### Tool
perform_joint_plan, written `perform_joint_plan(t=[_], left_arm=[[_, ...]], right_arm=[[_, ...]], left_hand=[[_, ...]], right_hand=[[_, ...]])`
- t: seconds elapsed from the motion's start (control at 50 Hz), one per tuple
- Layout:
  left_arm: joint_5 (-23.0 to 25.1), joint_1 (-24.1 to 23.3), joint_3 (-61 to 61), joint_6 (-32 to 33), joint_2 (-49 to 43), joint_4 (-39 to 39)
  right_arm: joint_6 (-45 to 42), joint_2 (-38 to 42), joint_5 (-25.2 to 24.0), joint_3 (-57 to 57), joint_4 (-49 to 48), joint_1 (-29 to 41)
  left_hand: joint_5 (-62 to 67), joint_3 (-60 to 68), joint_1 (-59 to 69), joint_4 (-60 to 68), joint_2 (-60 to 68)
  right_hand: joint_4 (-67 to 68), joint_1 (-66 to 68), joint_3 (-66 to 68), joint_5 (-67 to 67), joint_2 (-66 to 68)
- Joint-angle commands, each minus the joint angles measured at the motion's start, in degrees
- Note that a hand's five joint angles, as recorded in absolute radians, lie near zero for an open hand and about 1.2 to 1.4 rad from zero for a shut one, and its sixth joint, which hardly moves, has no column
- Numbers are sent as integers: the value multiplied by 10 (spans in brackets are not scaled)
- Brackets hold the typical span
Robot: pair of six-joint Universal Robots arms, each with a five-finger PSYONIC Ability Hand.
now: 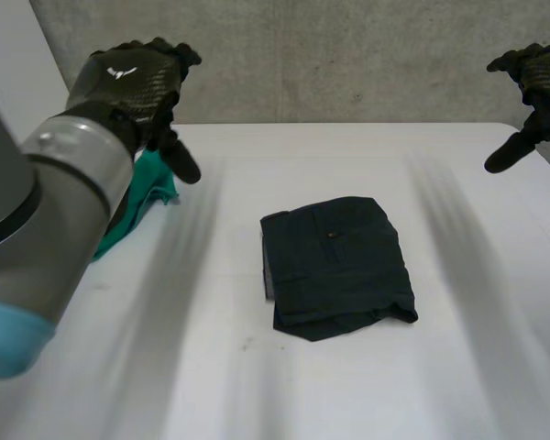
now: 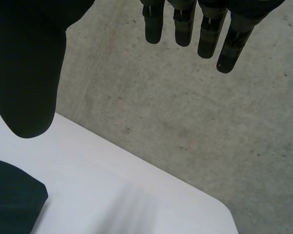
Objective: Fold the laundry.
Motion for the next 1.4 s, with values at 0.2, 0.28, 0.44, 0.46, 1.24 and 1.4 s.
perform_joint_plan(t=[0.2,0.28,0.44,0.46,1.24,1.4], left_arm=[[154,7,-126,-1,78,-8],[160,16,-142,-1,82,-8],[160,22,-148,-1,81,-6],[160,23,-148,-1,81,-5],[158,22,-143,-3,32,15],[156,22,-140,-4,19,15]], right_arm=[[-2,12,2,87,81,6],[3,18,-4,123,82,6],[42,60,-54,192,35,18],[50,65,-59,196,28,20],[40,303,-28,88,-208,113],[-55,355,-37,-31,-209,112]], left_hand=[[-26,-6,6,-16,2],[-26,-6,6,-16,2],[-26,-6,6,-16,2],[-26,-6,6,-16,2],[-26,-6,6,-16,2],[-26,-6,6,-16,2]], right_hand=[[-32,16,5,-35,-16],[-32,16,5,-35,-16],[-32,16,5,-35,-16],[-32,16,5,-35,-16],[668,716,705,665,684],[668,716,705,665,684]])
